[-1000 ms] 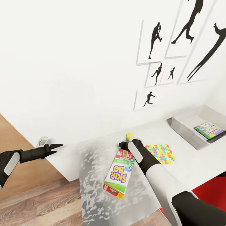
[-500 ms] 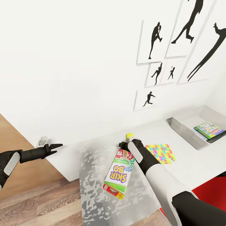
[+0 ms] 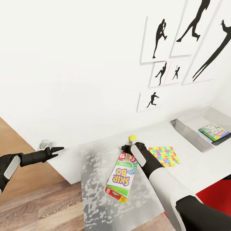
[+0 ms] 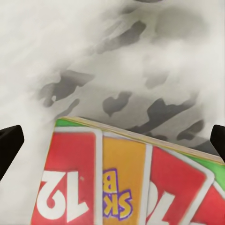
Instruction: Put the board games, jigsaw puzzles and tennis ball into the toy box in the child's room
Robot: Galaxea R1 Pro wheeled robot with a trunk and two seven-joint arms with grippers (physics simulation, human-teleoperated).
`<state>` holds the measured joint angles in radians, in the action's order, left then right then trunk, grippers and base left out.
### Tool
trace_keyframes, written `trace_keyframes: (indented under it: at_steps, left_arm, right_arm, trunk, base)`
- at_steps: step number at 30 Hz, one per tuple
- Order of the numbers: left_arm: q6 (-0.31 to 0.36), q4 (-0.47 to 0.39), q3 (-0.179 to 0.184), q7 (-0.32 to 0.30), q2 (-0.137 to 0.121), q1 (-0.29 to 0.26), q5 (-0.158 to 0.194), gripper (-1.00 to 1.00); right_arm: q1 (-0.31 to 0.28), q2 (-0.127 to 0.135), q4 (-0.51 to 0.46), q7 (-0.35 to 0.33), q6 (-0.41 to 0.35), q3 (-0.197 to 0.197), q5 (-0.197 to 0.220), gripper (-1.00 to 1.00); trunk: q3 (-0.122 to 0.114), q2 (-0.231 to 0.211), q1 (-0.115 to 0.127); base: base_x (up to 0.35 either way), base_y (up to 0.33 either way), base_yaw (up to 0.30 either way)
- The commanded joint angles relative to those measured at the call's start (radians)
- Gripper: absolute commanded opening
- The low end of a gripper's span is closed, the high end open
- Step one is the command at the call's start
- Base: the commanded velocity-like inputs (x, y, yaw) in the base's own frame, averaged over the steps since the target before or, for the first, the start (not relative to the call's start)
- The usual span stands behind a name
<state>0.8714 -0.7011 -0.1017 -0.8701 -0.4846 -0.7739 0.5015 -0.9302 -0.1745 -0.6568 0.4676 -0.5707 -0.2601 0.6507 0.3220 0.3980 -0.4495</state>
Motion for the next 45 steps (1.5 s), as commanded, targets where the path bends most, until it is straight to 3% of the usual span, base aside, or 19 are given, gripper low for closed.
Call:
trace_keyframes:
  at_steps: [1, 15, 30, 37, 45]
  left_arm:
    - [0.005, 0.000, -0.001, -0.003, 0.000, -0.001, 0.000, 1.00]
    - [0.005, 0.000, -0.001, -0.003, 0.001, -0.001, 0.000, 1.00]
    - [0.005, 0.000, -0.001, -0.003, 0.001, -0.001, 0.000, 1.00]
    - [0.005, 0.000, -0.001, -0.003, 0.001, -0.001, 0.000, 1.00]
    - [0.005, 0.000, -0.001, -0.003, 0.001, -0.001, 0.000, 1.00]
  right_arm:
    - [-0.001, 0.000, -0.001, 0.009, -0.001, -0.002, 0.009, 1.00]
    - [-0.001, 0.000, 0.000, 0.009, -0.003, -0.002, 0.009, 1.00]
    - [-0.001, 0.000, 0.000, 0.008, -0.005, -0.003, 0.009, 1.00]
    - [-0.001, 0.000, 0.000, -0.063, -0.006, -0.001, 0.008, 1.00]
    - [-0.001, 0.000, 0.000, -0.074, -0.006, -0.002, 0.006, 1.00]
  trunk:
    - [0.003, 0.002, -0.001]
    - [0.025, 0.002, -0.001]
    - [0.027, 0.002, -0.001]
    - [0.033, 0.002, -0.001]
    - [0.040, 0.002, -0.001]
  base:
    - [0.000, 0.000, 0.000]
    - [0.000, 0.000, 0.000]
    - [0.000, 0.000, 0.000]
    - [0.000, 0.000, 0.000]
    - [0.000, 0.000, 0.000]
